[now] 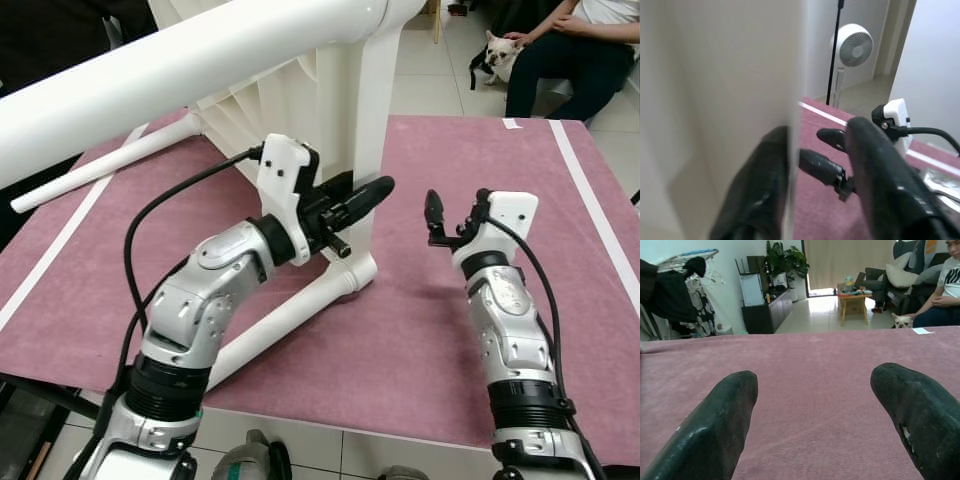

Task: Building children table

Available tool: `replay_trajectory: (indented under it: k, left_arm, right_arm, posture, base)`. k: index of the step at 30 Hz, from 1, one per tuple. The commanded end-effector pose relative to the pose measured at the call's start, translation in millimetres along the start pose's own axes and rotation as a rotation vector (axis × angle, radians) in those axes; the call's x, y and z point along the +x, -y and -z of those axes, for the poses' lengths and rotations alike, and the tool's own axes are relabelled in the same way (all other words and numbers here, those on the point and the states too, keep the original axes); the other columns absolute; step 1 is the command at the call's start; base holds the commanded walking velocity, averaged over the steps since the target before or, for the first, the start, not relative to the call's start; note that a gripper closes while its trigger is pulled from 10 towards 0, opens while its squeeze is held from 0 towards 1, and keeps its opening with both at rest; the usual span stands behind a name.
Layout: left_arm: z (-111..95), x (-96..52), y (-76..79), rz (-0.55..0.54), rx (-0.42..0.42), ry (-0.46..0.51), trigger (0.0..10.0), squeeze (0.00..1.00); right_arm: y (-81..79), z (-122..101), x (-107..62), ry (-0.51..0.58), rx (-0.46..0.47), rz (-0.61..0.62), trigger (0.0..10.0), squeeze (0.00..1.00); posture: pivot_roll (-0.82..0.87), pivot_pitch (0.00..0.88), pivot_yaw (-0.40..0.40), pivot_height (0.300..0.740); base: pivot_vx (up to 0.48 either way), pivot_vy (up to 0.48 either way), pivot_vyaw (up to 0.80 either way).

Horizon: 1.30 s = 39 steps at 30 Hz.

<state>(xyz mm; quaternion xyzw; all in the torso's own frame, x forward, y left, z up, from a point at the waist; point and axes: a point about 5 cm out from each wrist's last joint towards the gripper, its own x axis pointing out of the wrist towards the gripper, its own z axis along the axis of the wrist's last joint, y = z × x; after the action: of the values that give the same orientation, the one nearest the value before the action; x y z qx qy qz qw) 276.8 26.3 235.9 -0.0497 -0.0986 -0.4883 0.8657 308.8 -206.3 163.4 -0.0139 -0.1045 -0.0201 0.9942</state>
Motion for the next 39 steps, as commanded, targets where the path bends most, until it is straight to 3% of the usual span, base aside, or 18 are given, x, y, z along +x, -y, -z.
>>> replay_trajectory:
  k: [1, 2, 4, 5, 6, 7, 8, 9, 11, 18, 20, 21, 24, 27, 29, 30, 32, 39]
  left_arm:
    - [1, 1.1, -1.3, 0.031, 0.047, -0.013, 10.0, 1.00]
    - [0, -1.4, -3.4, -0.003, 0.129, -0.024, 10.0, 1.00]
    - [0, -1.4, -3.4, -0.003, 0.129, -0.024, 10.0, 1.00]
    - [-1, -4.8, -4.4, -0.026, 0.199, -0.032, 10.0, 1.00]
    - [-1, -4.8, -4.4, -0.026, 0.199, -0.032, 10.0, 1.00]
    - [-5, -15.1, -4.8, -0.038, 0.297, -0.040, 10.0, 1.00]
    - [-9, -25.1, -7.1, -0.067, 0.395, -0.058, 10.0, 0.00]
    - [-9, -25.1, -7.1, -0.067, 0.395, -0.058, 10.0, 0.00]
    - [-15, -42.5, -13.8, -0.138, 0.546, -0.087, 10.0, 0.00]
    - [-20, -56.4, -22.2, -0.272, 0.759, -0.140, 10.0, 0.00]
    - [-30, -60.7, -21.1, -0.336, 0.945, -0.119, 10.0, 0.00]
    - [-30, -60.7, -21.1, -0.336, 0.945, -0.119, 10.0, 0.00]
    - [-52, -63.2, -17.9, -0.414, 1.135, -0.019, 10.0, 0.00]
    - [-52, -63.2, -17.9, -0.414, 1.135, -0.019, 10.0, 0.00]
    - [-58, -65.2, -16.8, -0.445, 1.191, 0.014, 10.0, 0.00]
    - [-64, -70.9, -14.3, -0.504, 1.285, 0.062, 10.0, 0.00]
    - [-64, -74.2, -13.3, -0.526, 1.318, 0.072, 10.0, 0.00]
    - [-54, -85.1, -15.3, -0.570, 1.346, 0.037, 10.0, 0.00]
  right_arm:
    - [-2.0, 3, -0.1, -0.008, -0.003, -0.002, 10.0, 0.00]
    - [-2.8, 3, 0.3, -0.008, -0.002, -0.005, 10.0, 0.00]
    - [-2.8, 3, 0.3, -0.008, -0.002, -0.005, 10.0, 0.00]
    - [-3.3, 3, 0.4, -0.008, -0.002, -0.007, 10.0, 0.00]
    - [-3.3, 3, 0.4, -0.008, -0.002, -0.007, 10.0, 0.00]
    - [-3.0, 3, 0.5, -0.008, -0.002, -0.008, 10.0, 0.00]
    - [-2.2, 4, 0.2, -0.011, -0.002, -0.008, 10.0, 0.00]
    - [-2.2, 4, 0.2, -0.011, -0.002, -0.008, 10.0, 0.00]
    - [-1.3, 6, -0.2, -0.018, -0.004, -0.010, 10.0, 0.00]
    - [-10.5, 8, 1.6, -0.027, -0.020, -0.066, 10.0, 0.00]
    - [-32.2, 10, -2.3, -0.039, -0.034, -0.226, 10.0, 0.00]
    - [-32.2, 10, -2.3, -0.039, -0.034, -0.226, 10.0, 0.00]
    - [-48.6, 14, -6.6, -0.059, -0.026, -0.337, 10.0, 0.00]
    - [-48.6, 14, -6.6, -0.059, -0.026, -0.337, 10.0, 0.00]
    - [-53.1, 15, -6.6, -0.066, -0.020, -0.363, 10.0, 0.00]
    - [-64.1, 16, -6.1, -0.079, -0.001, -0.431, 10.0, 0.00]
    - [-70.3, 17, -6.7, -0.084, -0.001, -0.473, 10.0, 0.00]
    - [-83.8, 21, -15.1, -0.106, -0.012, -0.597, 10.0, 0.00]
  posture:
    - [-0.07, 0.000, 0.130, 0.740]
    - [-0.07, 0.000, 0.130, 0.740]
    - [-0.07, 0.000, 0.130, 0.740]
    - [-0.06, 0.000, 0.129, 0.740]
    - [-0.06, 0.000, 0.129, 0.740]
    - [-0.06, 0.000, 0.127, 0.740]
    - [-0.05, 0.000, 0.122, 0.740]
    - [-0.05, 0.000, 0.122, 0.740]
    - [-0.03, 0.000, 0.112, 0.740]
    - [0.00, 0.000, 0.096, 0.740]
    - [0.01, 0.000, 0.084, 0.740]
    - [0.01, 0.000, 0.084, 0.740]
    - [0.03, 0.000, 0.053, 0.740]
    - [0.03, 0.000, 0.053, 0.740]
    - [0.04, 0.000, 0.047, 0.740]
    - [0.04, 0.000, 0.042, 0.740]
    - [0.04, 0.000, 0.041, 0.740]
    - [0.05, 0.000, 0.042, 0.740]
  base:
    - [0.000, 0.000, 0.00]
    - [0.000, 0.000, 0.00]
    - [0.000, 0.000, 0.00]
    - [0.000, 0.000, 0.00]
    - [0.000, 0.000, 0.00]
    - [0.000, 0.000, 0.00]
    - [0.000, 0.000, 0.00]
    - [0.000, 0.000, 0.00]
    - [0.000, 0.000, 0.00]
    - [0.000, 0.000, 0.00]
    - [0.000, 0.000, 0.00]
    - [0.000, 0.000, 0.00]
    - [0.000, 0.000, 0.00]
    - [0.000, 0.000, 0.00]
    - [0.000, 0.000, 0.00]
    - [0.000, 0.000, 0.00]
    - [0.000, 0.000, 0.00]
    - [0.000, 0.000, 0.00]
